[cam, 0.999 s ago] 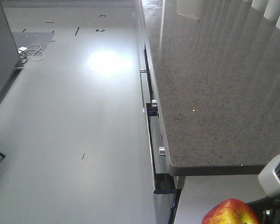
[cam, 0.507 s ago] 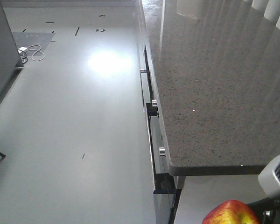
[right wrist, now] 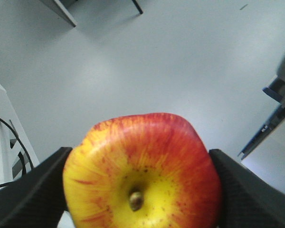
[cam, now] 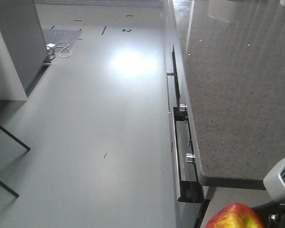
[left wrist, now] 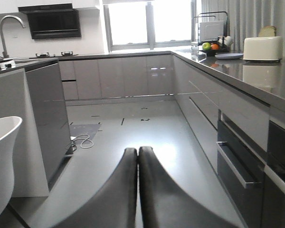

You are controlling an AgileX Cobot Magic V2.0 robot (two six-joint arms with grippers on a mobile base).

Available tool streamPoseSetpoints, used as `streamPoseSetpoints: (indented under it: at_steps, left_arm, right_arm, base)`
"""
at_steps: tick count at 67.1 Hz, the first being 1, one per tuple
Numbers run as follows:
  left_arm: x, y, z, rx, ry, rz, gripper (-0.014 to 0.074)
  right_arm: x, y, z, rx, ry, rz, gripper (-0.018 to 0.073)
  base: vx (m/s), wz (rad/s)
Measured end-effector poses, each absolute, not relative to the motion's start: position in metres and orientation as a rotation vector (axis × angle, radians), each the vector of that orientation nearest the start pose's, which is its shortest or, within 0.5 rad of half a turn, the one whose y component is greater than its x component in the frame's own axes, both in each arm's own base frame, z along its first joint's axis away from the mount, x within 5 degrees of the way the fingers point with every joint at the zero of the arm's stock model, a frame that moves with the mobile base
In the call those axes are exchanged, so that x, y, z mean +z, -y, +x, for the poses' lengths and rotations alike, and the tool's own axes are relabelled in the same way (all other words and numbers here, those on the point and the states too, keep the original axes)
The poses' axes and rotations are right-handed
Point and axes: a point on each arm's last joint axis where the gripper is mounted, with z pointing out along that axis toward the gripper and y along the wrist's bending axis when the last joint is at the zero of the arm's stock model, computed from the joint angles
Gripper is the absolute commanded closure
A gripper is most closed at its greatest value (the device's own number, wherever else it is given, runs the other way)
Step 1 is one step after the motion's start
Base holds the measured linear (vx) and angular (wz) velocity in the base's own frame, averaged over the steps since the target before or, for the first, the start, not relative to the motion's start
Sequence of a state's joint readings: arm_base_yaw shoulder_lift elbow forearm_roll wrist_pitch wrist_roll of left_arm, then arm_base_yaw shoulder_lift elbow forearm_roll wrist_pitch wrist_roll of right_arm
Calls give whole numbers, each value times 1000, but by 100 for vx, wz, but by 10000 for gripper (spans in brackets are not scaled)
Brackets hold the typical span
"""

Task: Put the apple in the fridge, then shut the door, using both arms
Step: 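Turn the base away from the counter holding the apple in the right gripper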

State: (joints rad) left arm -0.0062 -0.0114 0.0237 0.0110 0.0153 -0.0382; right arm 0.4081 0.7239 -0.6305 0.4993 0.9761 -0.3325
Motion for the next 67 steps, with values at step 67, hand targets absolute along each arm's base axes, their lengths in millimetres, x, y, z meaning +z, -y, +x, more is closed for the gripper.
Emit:
streamPoseSetpoints:
  at_steps: [67]
  left_arm:
    - [204, 0, 56, -27, -1511, -16, 603]
  right_arm:
    - [293, -79, 92, 666, -2398, -719, 147]
  base:
    - [0, 41]
